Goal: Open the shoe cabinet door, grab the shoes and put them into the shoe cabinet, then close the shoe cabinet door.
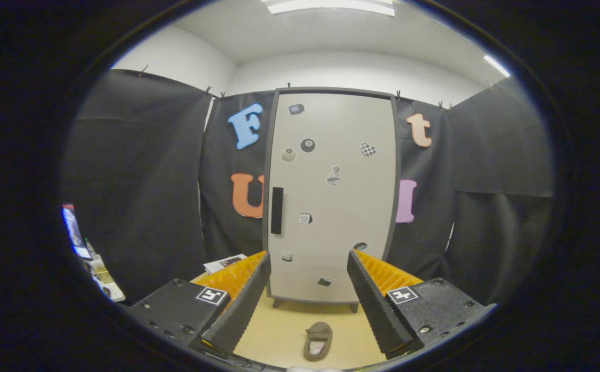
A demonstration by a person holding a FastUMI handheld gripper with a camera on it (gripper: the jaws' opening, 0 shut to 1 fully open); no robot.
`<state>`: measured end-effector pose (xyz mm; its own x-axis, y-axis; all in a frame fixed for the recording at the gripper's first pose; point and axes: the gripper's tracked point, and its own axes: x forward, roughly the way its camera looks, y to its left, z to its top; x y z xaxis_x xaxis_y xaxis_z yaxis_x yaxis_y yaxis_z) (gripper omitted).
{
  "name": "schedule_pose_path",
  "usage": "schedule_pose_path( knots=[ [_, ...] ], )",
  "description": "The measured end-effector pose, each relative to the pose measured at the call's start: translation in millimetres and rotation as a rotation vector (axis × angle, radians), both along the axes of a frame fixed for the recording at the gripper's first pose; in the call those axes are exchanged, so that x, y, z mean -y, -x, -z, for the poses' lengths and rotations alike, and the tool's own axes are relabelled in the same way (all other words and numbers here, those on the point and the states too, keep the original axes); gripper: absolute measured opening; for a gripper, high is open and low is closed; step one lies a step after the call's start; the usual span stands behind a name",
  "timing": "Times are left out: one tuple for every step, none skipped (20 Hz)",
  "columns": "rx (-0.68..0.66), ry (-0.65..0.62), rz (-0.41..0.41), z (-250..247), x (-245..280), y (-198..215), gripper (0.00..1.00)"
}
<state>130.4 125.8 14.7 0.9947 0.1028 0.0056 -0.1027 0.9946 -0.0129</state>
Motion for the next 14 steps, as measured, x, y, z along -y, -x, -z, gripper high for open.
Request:
schedule_pose_path(
  knots=[
    [-0.004,-0.008,-0.017,-1.7,-10.3,-17.8,0.98],
    [-0.005,-0.014,-0.034,-3.8,-20.9,-34.2,0.98],
    [-0.005,-0.017,-0.041,-5.4,-27.7,-52.9,0.97],
    [-0.004,-0.015,-0.042,-9.1,-34.0,-72.2,0.97],
    [-0.007,-0.017,-0.047,-10.8,-39.5,-89.5,0.98],
    [-0.011,-0.027,-0.053,-12.9,-44.6,-107.7,0.98],
    [-0.014,-0.041,-0.057,-14.2,-49.3,-126.2,0.97],
    [-0.016,-0.053,-0.059,-16.9,-54.3,-144.4,0.97],
    [-0.017,-0.06,-0.057,-19.9,-56.9,-163.0,0.97],
    [-0.021,-0.064,-0.055,-21.0,-59.5,-180.5,0.98],
    [-0.027,-0.068,-0.05,-19.3,-62.3,-195.1,0.98],
    [-0.04,-0.074,-0.049,-18.5,-64.9,-208.8,0.97],
    [-0.048,-0.082,-0.05,-16.6,-68.7,-221.7,0.98],
    [-0.058,-0.087,-0.045,-16.2,-71.4,-232.9,0.98]
  ],
)
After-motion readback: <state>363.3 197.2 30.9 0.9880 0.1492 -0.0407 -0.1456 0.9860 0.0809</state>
